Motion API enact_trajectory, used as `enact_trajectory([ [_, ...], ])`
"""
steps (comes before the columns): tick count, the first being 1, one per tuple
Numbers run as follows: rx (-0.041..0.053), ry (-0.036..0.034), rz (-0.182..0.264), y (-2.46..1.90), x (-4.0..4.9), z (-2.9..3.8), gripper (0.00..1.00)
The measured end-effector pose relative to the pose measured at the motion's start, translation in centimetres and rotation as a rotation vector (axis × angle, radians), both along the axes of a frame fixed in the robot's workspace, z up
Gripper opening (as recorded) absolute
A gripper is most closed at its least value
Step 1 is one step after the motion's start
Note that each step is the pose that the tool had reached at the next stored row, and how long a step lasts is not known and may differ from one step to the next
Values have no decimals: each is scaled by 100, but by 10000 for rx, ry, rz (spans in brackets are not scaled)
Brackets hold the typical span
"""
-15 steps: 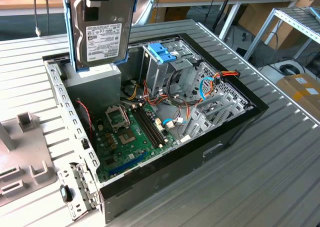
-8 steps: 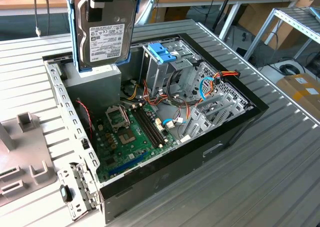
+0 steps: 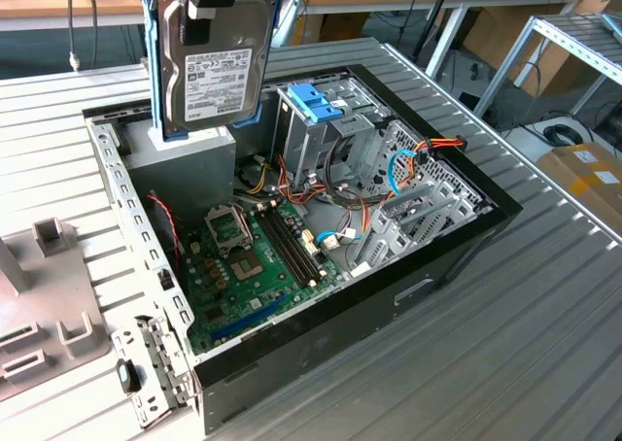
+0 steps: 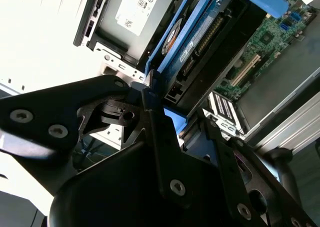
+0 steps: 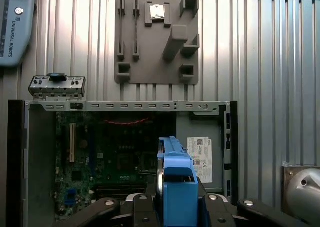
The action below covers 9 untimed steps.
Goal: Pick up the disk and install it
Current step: 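Pick up the disk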
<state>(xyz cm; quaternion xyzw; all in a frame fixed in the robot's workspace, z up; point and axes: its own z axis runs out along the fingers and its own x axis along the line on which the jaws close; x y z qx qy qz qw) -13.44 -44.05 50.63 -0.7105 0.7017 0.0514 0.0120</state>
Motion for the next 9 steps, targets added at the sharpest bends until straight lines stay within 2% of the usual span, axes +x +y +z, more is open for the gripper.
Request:
enact_trajectory([
  [9, -10, 0, 0, -11, 92, -24, 37],
])
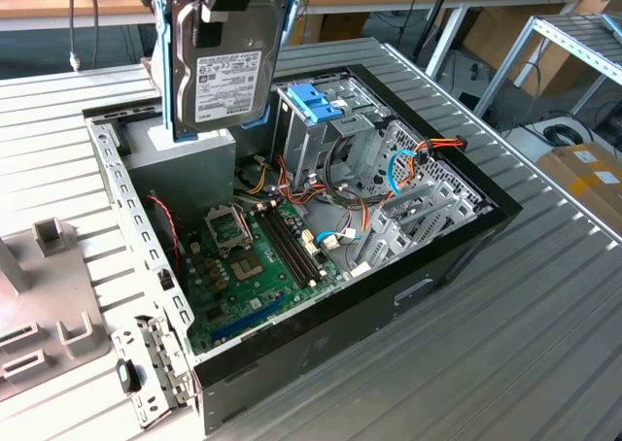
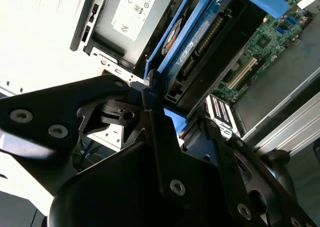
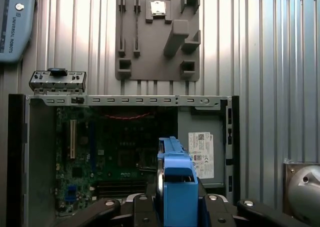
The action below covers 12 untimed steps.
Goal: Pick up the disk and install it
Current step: 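Pick up the disk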
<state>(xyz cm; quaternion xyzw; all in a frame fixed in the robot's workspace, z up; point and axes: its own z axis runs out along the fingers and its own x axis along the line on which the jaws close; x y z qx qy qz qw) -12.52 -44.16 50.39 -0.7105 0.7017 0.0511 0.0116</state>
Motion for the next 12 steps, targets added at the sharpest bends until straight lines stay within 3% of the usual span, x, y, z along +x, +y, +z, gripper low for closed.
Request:
enact_trajectory([
  [12, -12, 0, 1, -11, 95, -25, 37],
])
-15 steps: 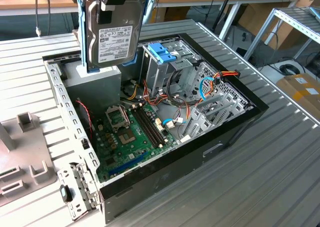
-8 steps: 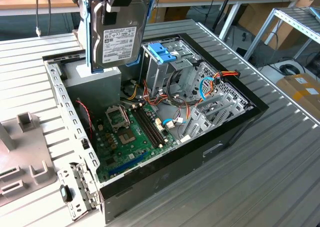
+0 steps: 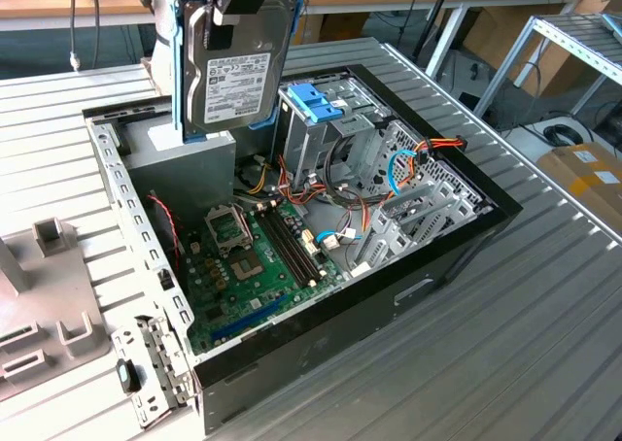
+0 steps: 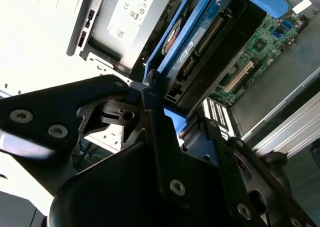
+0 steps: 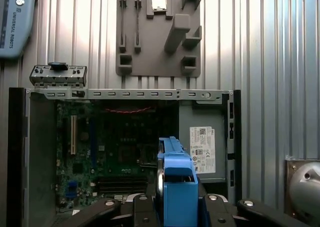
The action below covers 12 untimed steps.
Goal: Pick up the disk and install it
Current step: 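Pick up the disk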
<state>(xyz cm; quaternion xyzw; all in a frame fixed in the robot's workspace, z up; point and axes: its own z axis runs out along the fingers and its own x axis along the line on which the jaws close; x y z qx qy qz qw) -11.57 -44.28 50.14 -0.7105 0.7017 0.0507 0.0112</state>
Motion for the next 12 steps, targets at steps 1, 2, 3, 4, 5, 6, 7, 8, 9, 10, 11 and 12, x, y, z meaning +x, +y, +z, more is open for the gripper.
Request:
enact_trajectory([
  [1, -2, 0, -1, -1, 11, -3, 37],
  [2, -3, 0, -1, -2, 18, -5, 37],
  [3, -3, 0, 0, -3, 24, -6, 37],
  [4, -5, 0, -1, -4, 30, -8, 37],
  [5, -6, 0, -1, -4, 36, -9, 37],
  [6, -6, 0, -1, -5, 43, -11, 37],
  [7, -7, 0, 0, -6, 49, -13, 37],
  [8, -8, 0, 0, -7, 57, -15, 37],
  [9, -10, 0, -1, -8, 65, -17, 37],
  [10, -11, 0, 0, -9, 72, -19, 37],
  [11, -11, 0, 0, -10, 78, -21, 37],
  [12, -13, 0, -1, -11, 87, -23, 37],
])
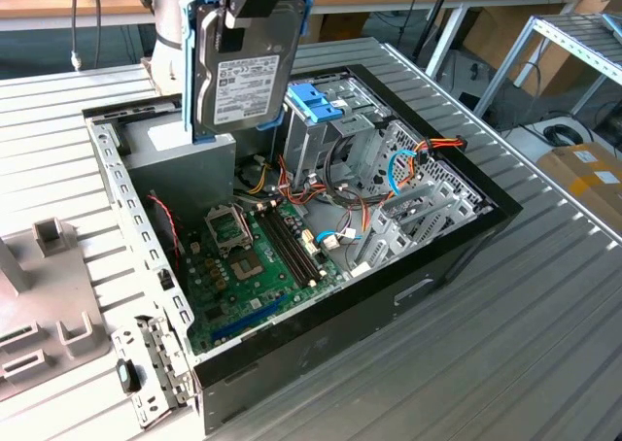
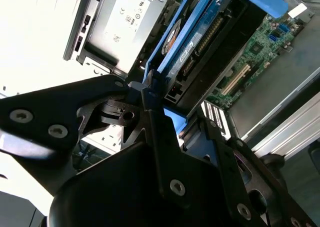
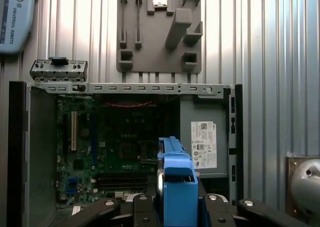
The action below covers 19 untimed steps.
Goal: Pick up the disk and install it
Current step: 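Pick up the disk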
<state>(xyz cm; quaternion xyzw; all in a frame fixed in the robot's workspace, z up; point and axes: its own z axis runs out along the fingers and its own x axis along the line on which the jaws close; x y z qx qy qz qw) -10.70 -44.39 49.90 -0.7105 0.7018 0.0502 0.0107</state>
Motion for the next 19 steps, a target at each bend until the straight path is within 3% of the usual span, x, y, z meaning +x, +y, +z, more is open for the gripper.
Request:
enact_trajectory([
  [9, -9, 0, 1, -8, 56, -14, 37],
  [11, -28, 3, 0, -17, 153, -39, 37],
  [12, -33, 3, 0, -97, 196, -52, 37],
  [13, -37, 3, 0, -134, 206, -57, 37],
  [19, -51, 3, 0, -183, 220, -64, 37],
])
